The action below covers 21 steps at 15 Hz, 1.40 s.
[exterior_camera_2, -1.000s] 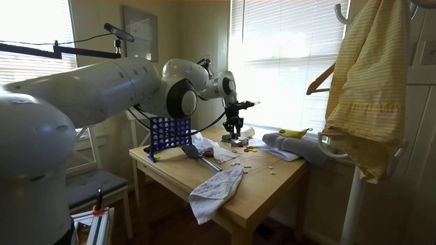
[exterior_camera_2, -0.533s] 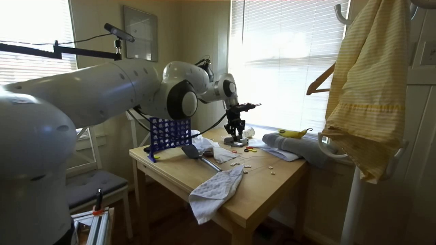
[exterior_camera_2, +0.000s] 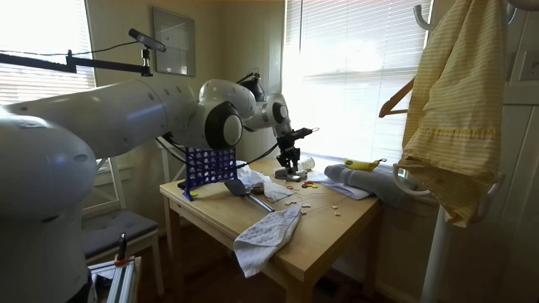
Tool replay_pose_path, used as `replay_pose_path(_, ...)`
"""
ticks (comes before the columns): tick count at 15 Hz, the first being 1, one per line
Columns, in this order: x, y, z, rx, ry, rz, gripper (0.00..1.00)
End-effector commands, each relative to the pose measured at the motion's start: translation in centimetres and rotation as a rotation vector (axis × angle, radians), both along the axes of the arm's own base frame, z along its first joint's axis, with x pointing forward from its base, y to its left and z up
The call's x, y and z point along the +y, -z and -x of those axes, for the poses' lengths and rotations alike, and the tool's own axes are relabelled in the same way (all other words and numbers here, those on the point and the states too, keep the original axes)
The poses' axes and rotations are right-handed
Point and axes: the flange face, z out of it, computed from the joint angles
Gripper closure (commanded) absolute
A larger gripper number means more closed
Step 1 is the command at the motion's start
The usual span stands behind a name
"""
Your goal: Move the grey stapler to the left and put it on top of the white napkin.
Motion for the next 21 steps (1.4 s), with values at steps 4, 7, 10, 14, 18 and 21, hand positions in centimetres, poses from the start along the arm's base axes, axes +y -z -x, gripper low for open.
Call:
replay_pose_path(4, 0.7, 0.4, -0.4, 0.018, -0.289, -0.033, 0.86)
replay_pose_path(7, 0.9, 0.5, 0.1, 0.032, -0.296, 0.010, 0.86)
replay_pose_path(10, 0.9, 0.7, 0.1, 0.035, -0.301, 0.016, 0.86)
replay_pose_path(14, 1.2, 1.3, 0.3, 0.051, -0.086, -0.114, 0.86)
replay_pose_path(18, 1.4, 4.9, 0.6, 0.106, 0.080, -0.223, 0.86)
replay_pose_path(21, 1.6, 7.1, 0.7, 0.133, 0.202, -0.299, 0.86)
